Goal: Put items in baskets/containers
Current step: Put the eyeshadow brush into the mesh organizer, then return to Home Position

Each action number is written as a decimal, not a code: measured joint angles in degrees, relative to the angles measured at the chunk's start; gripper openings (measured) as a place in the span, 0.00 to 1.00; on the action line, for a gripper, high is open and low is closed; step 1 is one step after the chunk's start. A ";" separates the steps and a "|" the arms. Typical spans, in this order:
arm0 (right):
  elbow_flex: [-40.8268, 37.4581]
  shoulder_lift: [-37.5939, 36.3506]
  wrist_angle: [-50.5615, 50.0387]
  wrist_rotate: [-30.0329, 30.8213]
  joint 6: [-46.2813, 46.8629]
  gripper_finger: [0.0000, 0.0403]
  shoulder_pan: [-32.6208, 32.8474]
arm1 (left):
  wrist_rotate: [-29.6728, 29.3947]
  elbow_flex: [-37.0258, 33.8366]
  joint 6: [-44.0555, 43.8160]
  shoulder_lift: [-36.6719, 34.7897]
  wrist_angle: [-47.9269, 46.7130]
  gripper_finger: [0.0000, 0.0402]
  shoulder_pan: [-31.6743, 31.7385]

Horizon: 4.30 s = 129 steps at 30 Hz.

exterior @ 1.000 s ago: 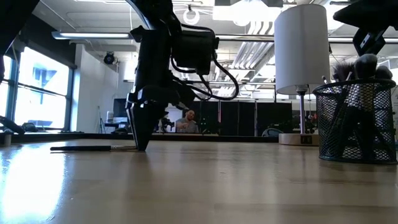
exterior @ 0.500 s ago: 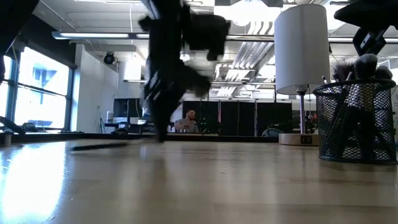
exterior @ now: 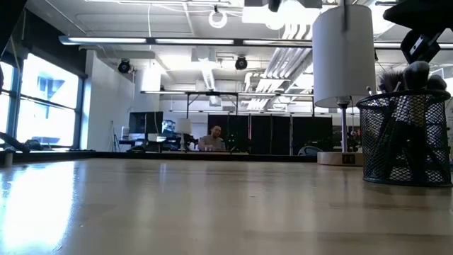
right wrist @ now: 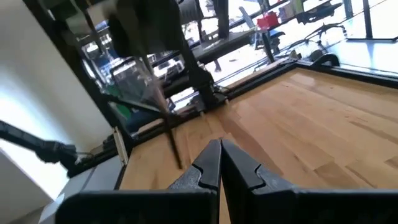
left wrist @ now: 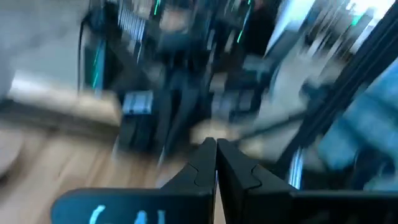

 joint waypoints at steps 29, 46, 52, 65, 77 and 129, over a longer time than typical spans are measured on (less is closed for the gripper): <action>0.00 0.02 1.27 -12.25 -0.21 0.00 0.00 | -0.12 1.85 -4.66 17.50 12.15 0.13 0.27; 0.00 0.02 -9.82 -4.04 -6.23 0.00 -5.43 | 10.24 31.36 12.22 17.38 -36.21 0.02 0.25; -0.01 0.04 -4.69 -15.86 -11.77 0.00 -18.78 | 12.14 32.58 16.94 16.83 -44.74 0.01 0.72; -4.86 -1.73 5.17 -33.80 -22.28 0.00 -33.90 | 11.74 28.24 21.73 10.54 -55.94 0.00 3.77; -10.97 -16.91 5.44 -32.08 -24.68 0.00 -35.76 | 8.39 -9.46 11.14 -10.46 -30.47 0.00 4.43; -14.41 -18.36 3.34 -40.82 -26.82 0.00 -44.52 | -0.22 -32.34 4.63 -27.06 -18.48 0.00 1.76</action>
